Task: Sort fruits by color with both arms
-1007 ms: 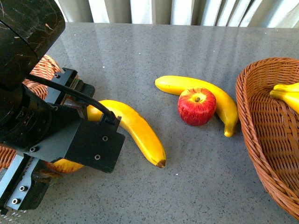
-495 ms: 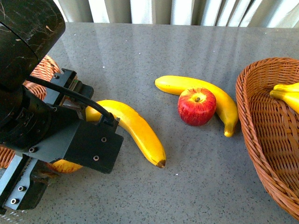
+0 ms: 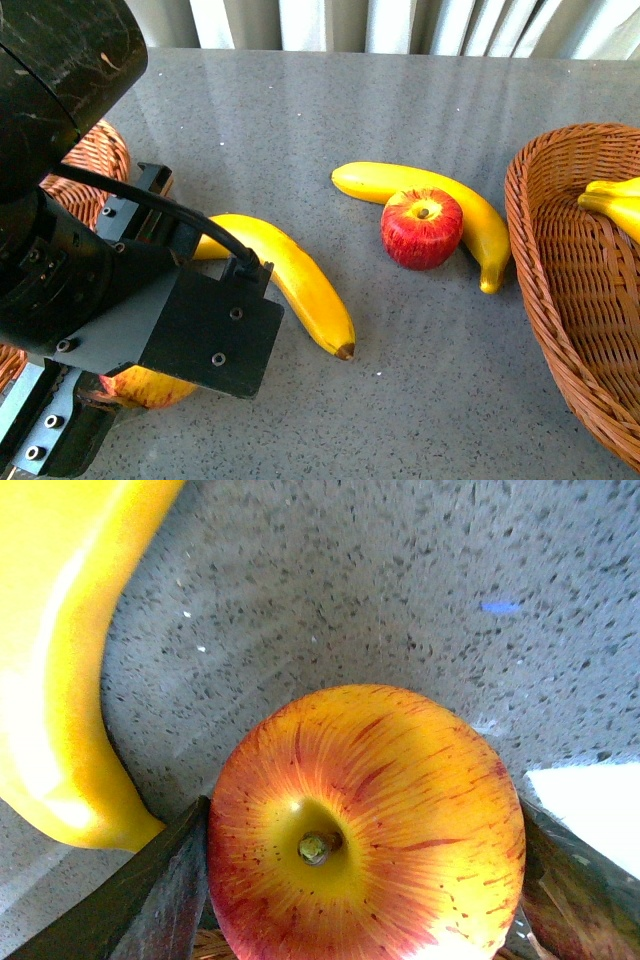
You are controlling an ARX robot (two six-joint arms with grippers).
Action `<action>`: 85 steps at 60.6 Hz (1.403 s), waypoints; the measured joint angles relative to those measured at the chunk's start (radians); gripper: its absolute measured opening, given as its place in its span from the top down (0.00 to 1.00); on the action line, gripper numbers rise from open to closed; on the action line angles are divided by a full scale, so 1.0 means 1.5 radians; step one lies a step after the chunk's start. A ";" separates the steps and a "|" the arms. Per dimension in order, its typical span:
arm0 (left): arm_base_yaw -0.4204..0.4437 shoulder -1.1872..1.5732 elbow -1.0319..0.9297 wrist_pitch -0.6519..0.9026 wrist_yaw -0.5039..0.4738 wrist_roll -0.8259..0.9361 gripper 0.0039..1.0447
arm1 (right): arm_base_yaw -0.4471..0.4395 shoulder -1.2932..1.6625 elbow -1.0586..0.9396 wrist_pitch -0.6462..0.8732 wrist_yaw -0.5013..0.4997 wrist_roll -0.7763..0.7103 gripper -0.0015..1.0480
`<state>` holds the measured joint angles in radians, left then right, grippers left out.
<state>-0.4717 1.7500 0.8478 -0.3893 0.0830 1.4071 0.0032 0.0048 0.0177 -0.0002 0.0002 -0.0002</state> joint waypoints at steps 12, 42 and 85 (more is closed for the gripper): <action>-0.012 -0.053 0.047 -0.004 0.089 -0.098 0.29 | 0.000 0.000 0.000 0.000 0.000 0.000 0.09; 0.228 -0.128 0.109 0.054 0.167 -0.283 0.29 | 0.000 0.000 0.000 0.000 0.000 0.000 0.09; 0.375 -0.107 0.013 0.115 0.159 -0.276 0.09 | 0.000 0.000 0.000 0.000 0.000 0.000 0.09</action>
<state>0.0902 1.5902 0.8680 -0.2169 0.3222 0.9932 0.0032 0.0048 0.0177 -0.0002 0.0002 -0.0002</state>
